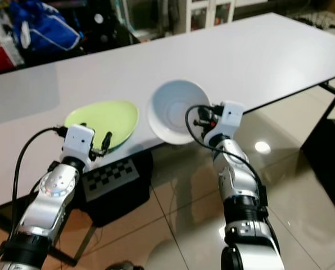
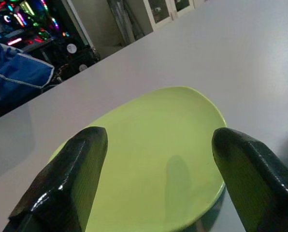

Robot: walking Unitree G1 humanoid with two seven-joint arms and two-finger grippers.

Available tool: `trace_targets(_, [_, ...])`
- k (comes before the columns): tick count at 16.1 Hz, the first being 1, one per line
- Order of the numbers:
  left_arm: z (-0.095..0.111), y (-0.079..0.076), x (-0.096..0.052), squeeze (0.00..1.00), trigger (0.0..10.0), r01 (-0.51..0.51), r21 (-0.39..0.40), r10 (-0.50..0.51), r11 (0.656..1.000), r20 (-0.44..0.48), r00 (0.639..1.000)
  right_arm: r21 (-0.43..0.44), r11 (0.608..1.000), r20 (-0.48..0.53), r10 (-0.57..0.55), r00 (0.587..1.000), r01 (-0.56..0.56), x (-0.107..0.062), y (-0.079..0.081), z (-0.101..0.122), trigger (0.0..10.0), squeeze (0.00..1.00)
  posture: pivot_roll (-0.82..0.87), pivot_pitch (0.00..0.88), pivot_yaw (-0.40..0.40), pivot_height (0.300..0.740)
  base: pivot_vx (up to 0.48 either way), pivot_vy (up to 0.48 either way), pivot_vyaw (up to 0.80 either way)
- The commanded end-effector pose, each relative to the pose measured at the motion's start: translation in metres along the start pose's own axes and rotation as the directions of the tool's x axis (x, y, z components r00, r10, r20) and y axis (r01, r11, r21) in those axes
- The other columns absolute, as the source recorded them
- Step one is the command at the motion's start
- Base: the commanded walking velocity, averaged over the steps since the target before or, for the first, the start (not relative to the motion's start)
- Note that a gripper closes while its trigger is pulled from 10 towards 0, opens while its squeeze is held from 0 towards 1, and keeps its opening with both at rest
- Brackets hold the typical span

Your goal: Setting the table

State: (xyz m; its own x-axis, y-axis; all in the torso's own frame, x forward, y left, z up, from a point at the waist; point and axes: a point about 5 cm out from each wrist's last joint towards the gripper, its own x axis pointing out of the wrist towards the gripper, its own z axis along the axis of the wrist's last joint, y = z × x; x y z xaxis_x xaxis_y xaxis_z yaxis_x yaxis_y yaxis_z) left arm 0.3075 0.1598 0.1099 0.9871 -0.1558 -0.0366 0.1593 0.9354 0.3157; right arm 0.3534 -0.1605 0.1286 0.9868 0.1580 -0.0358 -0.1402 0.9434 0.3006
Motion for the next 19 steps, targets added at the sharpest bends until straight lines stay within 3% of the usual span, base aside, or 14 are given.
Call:
trace_targets(1, [0.0,0.003,0.0,0.0,10.0,-0.007,0.004,0.007,1.0,-0.008,1.0,-0.016,1.0,0.053,0.01,0.999,-0.01,0.006,0.006,0.012,10.0,0.0,0.13,0.0,0.091,0.74,0.0,0.0,0.0])
trace_targets(2, [0.0,0.004,-0.001,0.0,10.0,-0.012,-0.01,0.012,1.0,-0.008,1.0,-0.035,0.999,0.052,-0.019,0.998,0.02,0.008,0.003,0.01,10.0,0.0,0.13,0.0,0.093,0.74,0.0,0.0,0.0])
trace_targets(4, [-0.002,0.009,-0.006,0.0,10.0,0.01,-0.169,-0.01,0.986,-0.002,1.0,-0.067,0.997,0.037,-0.044,0.998,0.046,0.008,-0.002,0.006,10.0,0.0,0.13,0.0,0.095,0.74,0.0,0.0,0.0])
trace_targets(6, [-0.015,0.034,-0.015,0.0,10.0,-0.056,-0.426,0.042,0.903,-0.042,0.998,-0.074,0.996,0.036,-0.045,0.998,0.048,0.008,-0.003,0.003,10.0,0.0,0.13,0.0,0.096,0.74,0.0,0.0,0.0])
trace_targets(8, [-0.032,0.06,-0.028,0.0,10.0,-0.136,-0.476,0.109,0.869,-0.085,0.99,-0.079,0.996,0.035,-0.048,0.998,0.051,0.008,-0.004,0.0,10.0,0.0,0.14,0.0,0.095,0.74,0.0,0.0,0.0])
trace_targets(10, [-0.042,0.07,-0.04,0.0,10.0,-0.145,-0.447,0.11,0.883,-0.103,0.989,-0.083,0.995,0.032,-0.05,0.998,0.052,0.009,-0.003,-0.002,10.0,0.0,0.14,0.0,0.095,0.74,0.0,0.0,0.0])
trace_targets(12, [-0.055,0.067,-0.056,0.0,10.0,-0.133,-0.467,0.074,0.874,-0.143,0.987,-0.089,0.995,0.026,-0.05,0.998,0.052,0.01,-0.002,-0.004,10.0,0.0,0.15,0.0,0.096,0.74,0.0,0.0,0.0])
trace_targets(13, [-0.057,0.063,-0.06,0.0,10.0,-0.138,-0.509,0.068,0.849,-0.154,0.986,-0.085,0.995,0.029,-0.049,0.998,0.051,0.01,-0.002,-0.004,10.0,0.0,0.15,0.0,0.096,0.74,0.0,0.0,0.0])
trace_targets(14, [-0.057,0.055,-0.063,0.0,10.0,-0.151,-0.614,0.073,0.775,-0.151,0.986,-0.076,0.996,0.037,-0.051,0.998,0.054,0.011,-0.002,-0.003,10.0,0.0,0.15,0.0,0.095,0.74,0.0,0.0,0.0])
trace_targets(19, [-0.042,0.046,-0.052,0.0,10.0,-0.133,-0.663,0.086,0.737,-0.103,0.991,-0.089,0.995,0.037,-0.041,0.998,0.044,0.014,-0.001,-0.003,10.0,0.0,0.15,0.0,0.082,0.74,0.0,0.0,0.0])
